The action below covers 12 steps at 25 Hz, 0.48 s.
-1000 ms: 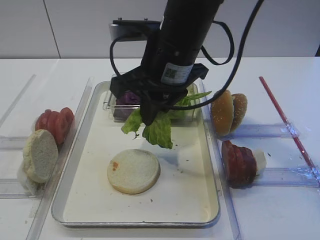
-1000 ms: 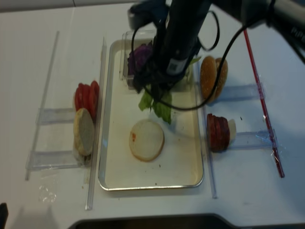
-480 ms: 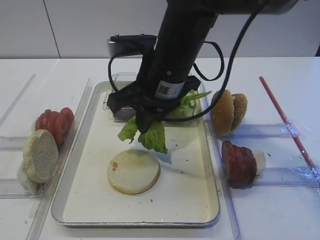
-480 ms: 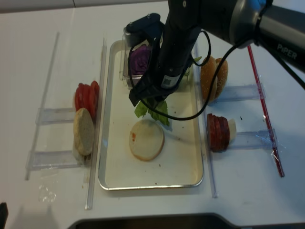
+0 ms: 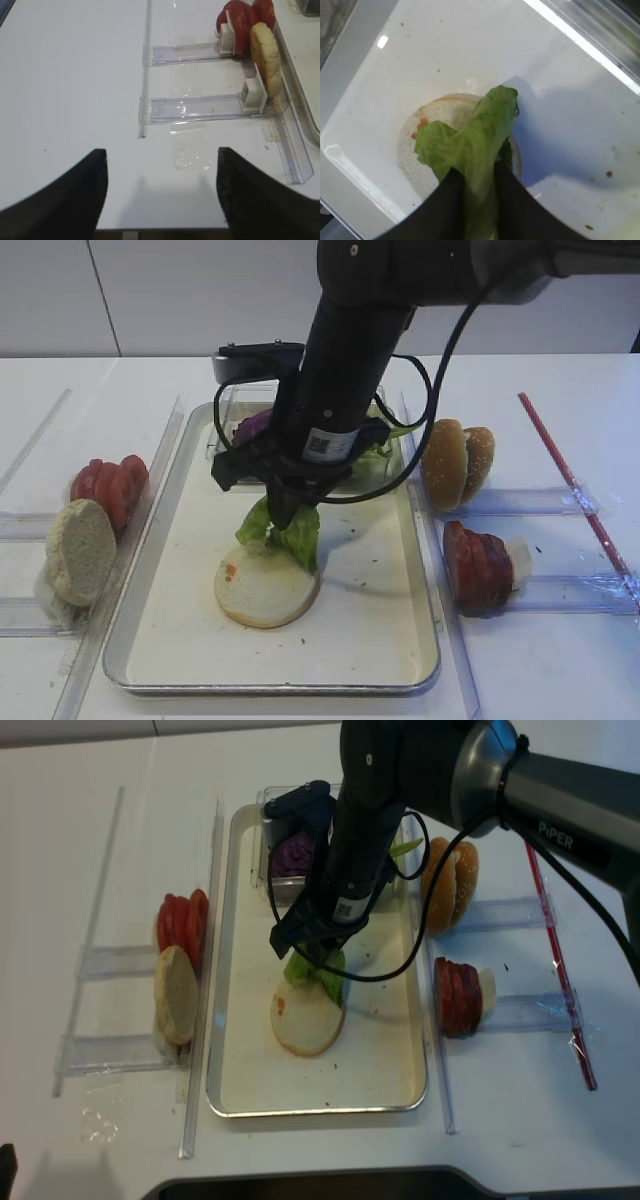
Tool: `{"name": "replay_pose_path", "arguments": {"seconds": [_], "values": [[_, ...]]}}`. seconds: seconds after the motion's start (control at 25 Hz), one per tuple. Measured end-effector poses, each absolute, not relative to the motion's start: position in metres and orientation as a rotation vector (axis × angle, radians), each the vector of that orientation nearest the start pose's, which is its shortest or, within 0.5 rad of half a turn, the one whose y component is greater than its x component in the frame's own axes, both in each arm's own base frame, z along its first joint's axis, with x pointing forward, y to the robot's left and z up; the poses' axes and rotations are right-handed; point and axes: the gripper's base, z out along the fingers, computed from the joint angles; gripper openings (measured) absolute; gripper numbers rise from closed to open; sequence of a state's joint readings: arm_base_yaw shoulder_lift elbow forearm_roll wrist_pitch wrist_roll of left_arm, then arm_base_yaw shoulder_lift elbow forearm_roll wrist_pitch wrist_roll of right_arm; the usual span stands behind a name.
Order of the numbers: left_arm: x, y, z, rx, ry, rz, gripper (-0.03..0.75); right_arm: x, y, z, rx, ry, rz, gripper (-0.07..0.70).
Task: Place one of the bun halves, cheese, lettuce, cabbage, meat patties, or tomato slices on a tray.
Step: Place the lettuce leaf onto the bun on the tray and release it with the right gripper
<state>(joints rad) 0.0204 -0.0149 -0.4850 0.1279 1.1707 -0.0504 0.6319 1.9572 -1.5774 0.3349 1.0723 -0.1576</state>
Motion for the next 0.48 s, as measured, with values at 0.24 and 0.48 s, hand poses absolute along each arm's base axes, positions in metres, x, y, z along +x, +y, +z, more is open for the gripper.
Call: {"name": "replay_pose_path", "arguments": {"seconds": [0.24, 0.48], "values": [[-0.0111, 0.0105, 0.265, -0.091, 2.148, 0.138, 0.469, 0.3116, 0.2644, 0.2347, -0.968, 2.819, 0.572, 0.182], [-0.0111, 0.0105, 0.265, -0.091, 2.148, 0.138, 0.469, 0.3099, 0.2642, 0.234, -0.977, 2.838, 0.582, 0.183]]}}
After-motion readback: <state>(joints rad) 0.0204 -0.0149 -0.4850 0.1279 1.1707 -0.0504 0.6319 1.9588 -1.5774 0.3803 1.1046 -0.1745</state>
